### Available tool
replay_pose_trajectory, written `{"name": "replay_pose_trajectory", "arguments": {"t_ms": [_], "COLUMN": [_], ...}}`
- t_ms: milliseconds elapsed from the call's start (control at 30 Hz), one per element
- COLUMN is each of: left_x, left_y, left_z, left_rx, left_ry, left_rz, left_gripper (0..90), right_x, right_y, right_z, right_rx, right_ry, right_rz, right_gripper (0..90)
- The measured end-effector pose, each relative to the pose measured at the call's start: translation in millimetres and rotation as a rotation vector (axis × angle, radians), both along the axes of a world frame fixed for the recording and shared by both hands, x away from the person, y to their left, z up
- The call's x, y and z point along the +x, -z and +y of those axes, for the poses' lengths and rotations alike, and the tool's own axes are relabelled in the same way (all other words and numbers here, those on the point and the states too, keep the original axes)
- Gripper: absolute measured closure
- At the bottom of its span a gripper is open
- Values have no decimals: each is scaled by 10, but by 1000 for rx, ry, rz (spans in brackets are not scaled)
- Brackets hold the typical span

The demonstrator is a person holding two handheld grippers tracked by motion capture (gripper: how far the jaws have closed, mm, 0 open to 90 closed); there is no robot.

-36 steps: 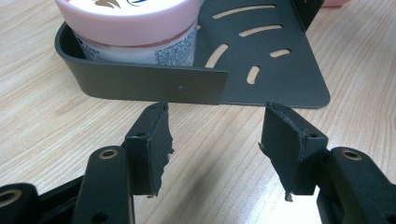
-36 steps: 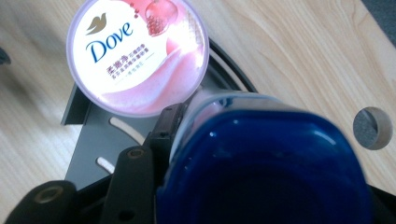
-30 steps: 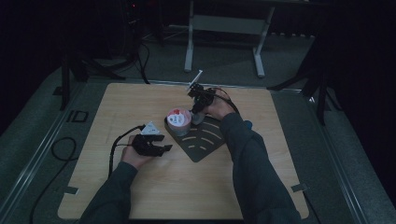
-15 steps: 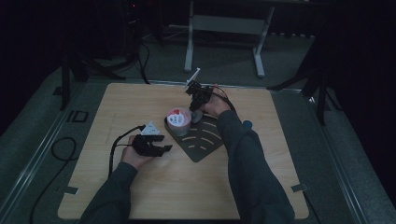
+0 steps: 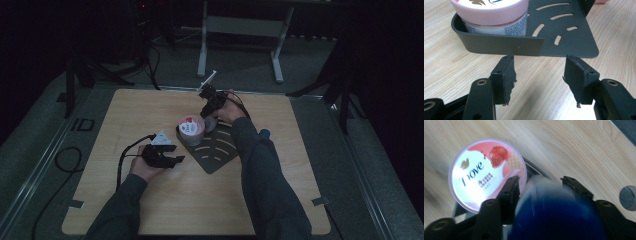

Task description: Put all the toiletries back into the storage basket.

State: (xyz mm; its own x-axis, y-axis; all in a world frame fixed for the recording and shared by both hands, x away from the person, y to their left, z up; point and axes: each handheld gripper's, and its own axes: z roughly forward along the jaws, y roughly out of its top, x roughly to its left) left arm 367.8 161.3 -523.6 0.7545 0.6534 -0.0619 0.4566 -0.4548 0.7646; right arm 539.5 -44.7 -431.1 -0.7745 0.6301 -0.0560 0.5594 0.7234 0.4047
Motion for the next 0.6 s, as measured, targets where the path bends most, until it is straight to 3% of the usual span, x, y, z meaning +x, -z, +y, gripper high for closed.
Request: {"name": "replay_pose_trajectory", "arguments": {"t_ms": [100, 200, 600], "left_x": [-2, 0, -14], "left_y": [-3, -2, 10], "left_z": [8, 20, 107], "left_rx": [-4, -3, -41], "left_ry": [-3, -3, -45], "left_rz": [0, 0, -2], "left_gripper": [419, 419, 420], "right_x": [2, -5, -14], "right_y": [11, 9, -27], "right_z": [33, 68, 164], "right_rx": [-20, -32, -119], "right_ry": [5, 7, -57], "right_rz": [-19, -58, -34], "right_gripper": [450, 506, 549]}}
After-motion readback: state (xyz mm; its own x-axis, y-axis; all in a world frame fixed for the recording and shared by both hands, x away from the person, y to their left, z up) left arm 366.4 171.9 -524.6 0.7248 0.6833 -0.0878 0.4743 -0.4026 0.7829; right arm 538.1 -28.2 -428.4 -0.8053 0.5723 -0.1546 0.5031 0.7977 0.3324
